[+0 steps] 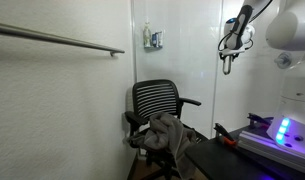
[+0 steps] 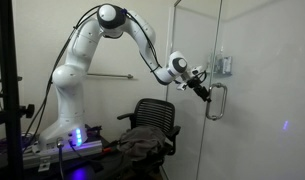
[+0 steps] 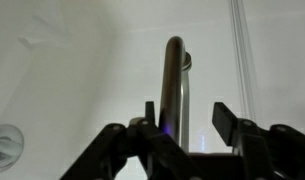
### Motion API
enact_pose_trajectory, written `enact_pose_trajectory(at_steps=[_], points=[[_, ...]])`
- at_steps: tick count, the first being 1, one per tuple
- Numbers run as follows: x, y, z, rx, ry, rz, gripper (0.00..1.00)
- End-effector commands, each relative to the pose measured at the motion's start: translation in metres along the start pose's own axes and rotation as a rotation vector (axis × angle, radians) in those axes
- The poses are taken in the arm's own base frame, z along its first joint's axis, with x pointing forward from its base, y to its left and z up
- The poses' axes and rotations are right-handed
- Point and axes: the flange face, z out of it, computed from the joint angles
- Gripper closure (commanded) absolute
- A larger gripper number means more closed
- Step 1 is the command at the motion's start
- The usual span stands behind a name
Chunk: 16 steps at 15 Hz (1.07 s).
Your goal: Open the door then pick the towel and drop in on the floor
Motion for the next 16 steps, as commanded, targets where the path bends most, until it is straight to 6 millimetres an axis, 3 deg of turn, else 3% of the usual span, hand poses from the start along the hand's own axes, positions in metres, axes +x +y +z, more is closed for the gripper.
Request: enact_pose_trajectory(at_steps=[1, 4, 6, 7, 11, 16], points=[[-0.005, 0.006, -0.001, -0.003, -0.032, -0.018, 0.68], [0.001, 0.018, -0.005, -0.006, -0.017, -0.018, 0.91], [0.003, 0.021, -0.005, -0.011, -0.015, -0.013, 0.98], [0.003, 0.021, -0.004, -0.01, -0.017, -0.008, 0.94], [-0.007, 0.019, -0.018, -0.015, -0.117, -0.103, 0.94], [0.002, 0.05, -0.047, -0.027, -0.209, -0.197, 0.94]])
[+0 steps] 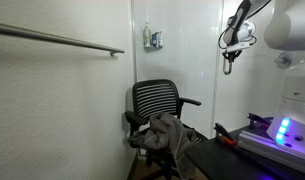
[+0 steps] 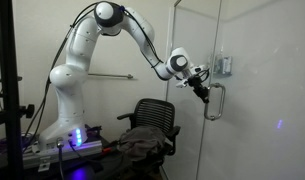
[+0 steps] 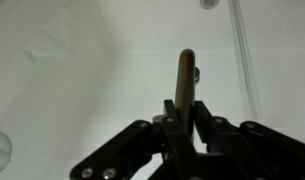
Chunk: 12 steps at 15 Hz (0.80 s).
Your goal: Open the door then pick the towel and drop in on the floor
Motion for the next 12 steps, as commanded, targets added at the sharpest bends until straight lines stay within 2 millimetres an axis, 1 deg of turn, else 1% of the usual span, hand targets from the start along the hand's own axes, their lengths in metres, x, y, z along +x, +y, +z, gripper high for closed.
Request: enact_pose_trajectory(at_steps=[1, 5, 8, 9, 10, 12], points=[[-0.014, 0.034, -0.042, -0.05, -0.107, -0.12, 0.94], [-0.026, 0.054, -0.058, -0.078, -0.184, -0.184, 0.94], [-0.035, 0.064, -0.075, -0.138, -0.249, -0.248, 0.94], [-0.039, 0.067, -0.084, -0.168, -0.274, -0.282, 0.94], [-0.04, 0.076, -0.097, -0.218, -0.297, -0.311, 0.94], [-0.04, 0.115, -0.128, -0.338, -0.331, -0.365, 0.94]])
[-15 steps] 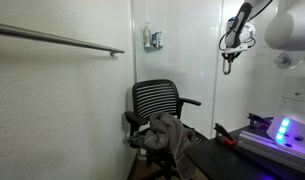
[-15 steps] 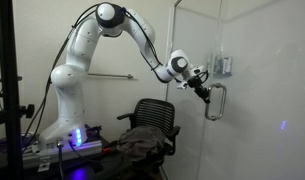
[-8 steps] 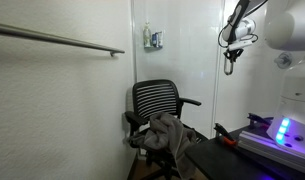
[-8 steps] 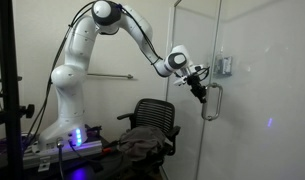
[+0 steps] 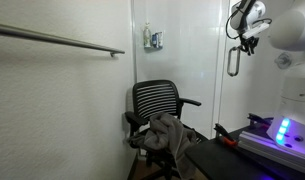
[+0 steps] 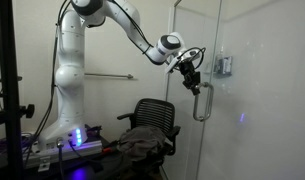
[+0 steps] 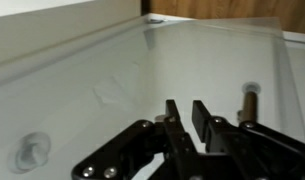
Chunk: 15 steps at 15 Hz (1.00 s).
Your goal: Open the door then pick the towel and drop in on the floor
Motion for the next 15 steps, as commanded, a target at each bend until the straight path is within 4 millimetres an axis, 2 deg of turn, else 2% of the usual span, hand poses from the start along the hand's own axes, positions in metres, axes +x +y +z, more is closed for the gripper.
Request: enact_pose_trajectory(at_steps=[1, 3, 4, 5, 6, 7, 11, 14, 15], points=[[-0.044, 0.07, -0.034, -0.172, -0.079, -0.087, 0.94], [-0.061, 0.098, -0.054, -0.266, -0.104, -0.152, 0.94], [-0.067, 0.109, -0.064, -0.286, -0.096, -0.176, 0.85], [-0.049, 0.101, -0.054, -0.251, -0.086, -0.113, 0.54], [-0.054, 0.108, -0.062, -0.256, -0.075, -0.108, 0.82], [-0.054, 0.11, -0.065, -0.256, -0.069, -0.102, 0.56], [-0.048, 0.094, -0.05, 0.002, -0.034, -0.031, 0.29], [-0.034, 0.081, -0.029, 0.164, -0.002, 0.097, 0.08], [-0.025, 0.07, -0.018, 0.209, 0.011, 0.154, 0.02]])
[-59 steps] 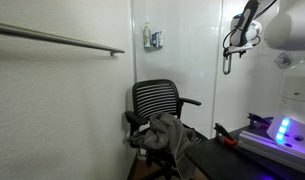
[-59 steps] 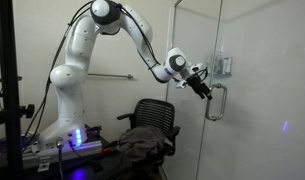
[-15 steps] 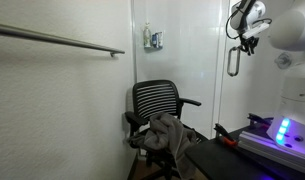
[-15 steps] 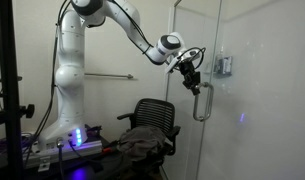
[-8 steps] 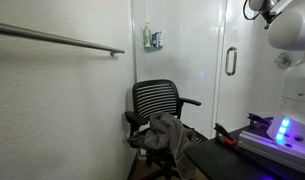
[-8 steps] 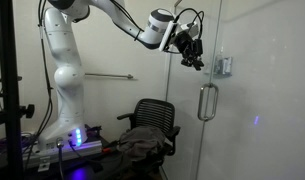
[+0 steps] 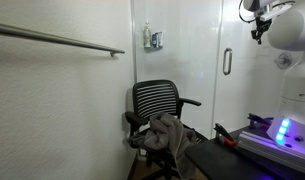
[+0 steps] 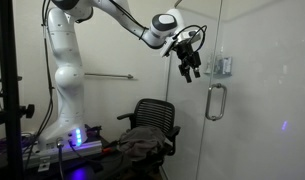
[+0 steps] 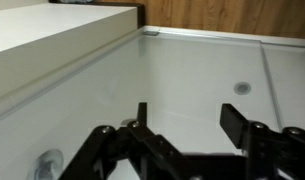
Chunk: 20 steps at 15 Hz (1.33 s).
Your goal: Open the door then pick the towel and drop in on the floor
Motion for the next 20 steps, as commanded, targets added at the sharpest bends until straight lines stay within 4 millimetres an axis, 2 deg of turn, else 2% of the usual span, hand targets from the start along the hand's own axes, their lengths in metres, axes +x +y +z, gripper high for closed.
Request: enact_pose_trajectory(at_steps=[1, 4, 7, 11, 12, 14, 16, 20], points=[[0.026, -0.022, 0.038, 0.163, 0.056, 0.123, 0.0], [0.055, -0.061, 0.062, 0.267, 0.141, 0.197, 0.0], [0.09, -0.101, 0.081, 0.246, 0.225, 0.194, 0.0], [0.135, -0.125, 0.103, 0.134, 0.312, 0.193, 0.0], [0.112, -0.121, 0.091, 0.19, 0.281, 0.186, 0.0], [0.118, -0.127, 0.1, 0.182, 0.277, 0.19, 0.0], [0.112, -0.127, 0.097, 0.19, 0.294, 0.193, 0.0], [0.117, -0.133, 0.117, 0.165, 0.334, 0.265, 0.0]])
